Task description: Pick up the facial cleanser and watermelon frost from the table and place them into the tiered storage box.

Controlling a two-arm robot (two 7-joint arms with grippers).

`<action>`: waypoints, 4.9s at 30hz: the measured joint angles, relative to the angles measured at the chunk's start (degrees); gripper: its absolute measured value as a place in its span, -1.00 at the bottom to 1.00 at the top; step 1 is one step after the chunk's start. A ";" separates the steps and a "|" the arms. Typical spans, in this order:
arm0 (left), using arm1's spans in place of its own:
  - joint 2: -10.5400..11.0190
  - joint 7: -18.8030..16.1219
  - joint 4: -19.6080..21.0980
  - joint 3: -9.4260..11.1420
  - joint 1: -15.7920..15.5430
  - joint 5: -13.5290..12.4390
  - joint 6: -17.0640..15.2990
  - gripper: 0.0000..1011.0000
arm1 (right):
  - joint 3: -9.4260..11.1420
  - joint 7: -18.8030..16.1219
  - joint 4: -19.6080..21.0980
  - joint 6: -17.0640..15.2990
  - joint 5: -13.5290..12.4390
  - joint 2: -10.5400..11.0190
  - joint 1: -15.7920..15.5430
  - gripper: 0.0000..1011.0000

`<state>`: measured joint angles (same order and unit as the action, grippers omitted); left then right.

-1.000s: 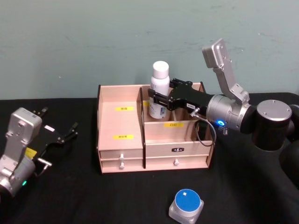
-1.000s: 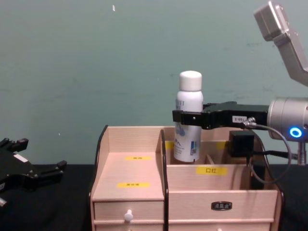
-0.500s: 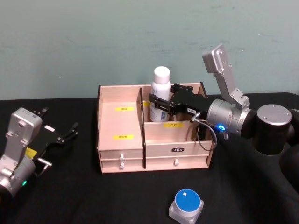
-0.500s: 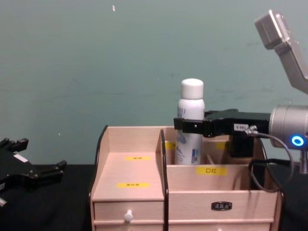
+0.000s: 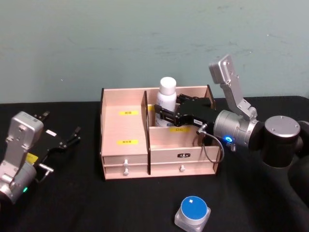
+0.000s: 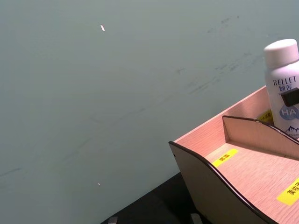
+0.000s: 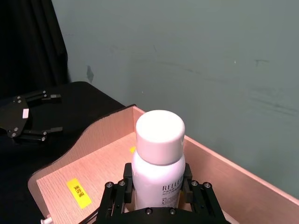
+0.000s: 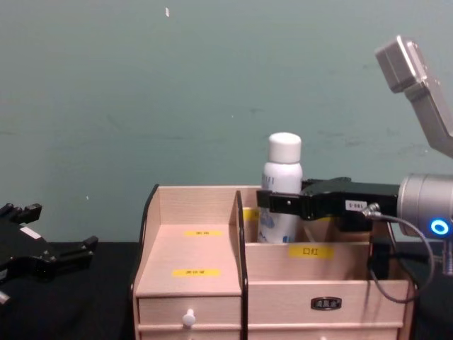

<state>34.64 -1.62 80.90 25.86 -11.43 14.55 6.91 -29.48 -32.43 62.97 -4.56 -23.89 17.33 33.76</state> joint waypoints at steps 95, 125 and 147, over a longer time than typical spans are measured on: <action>0.00 0.00 0.00 0.00 0.00 0.00 0.00 1.00 | 5.90 1.68 44.46 1.44 -8.71 24.81 -39.07 0.98; 0.00 0.00 0.00 0.00 0.00 0.00 0.00 1.00 | 8.18 5.48 43.68 -3.63 -7.93 25.91 -42.10 0.98; 0.00 0.00 0.00 0.00 0.00 0.00 0.00 1.00 | 5.72 3.84 38.23 -4.27 -6.39 22.54 -37.68 0.98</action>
<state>34.65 -1.62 80.90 25.86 -11.43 14.55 6.91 -23.76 -28.59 101.21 -8.82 -30.28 39.87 -3.92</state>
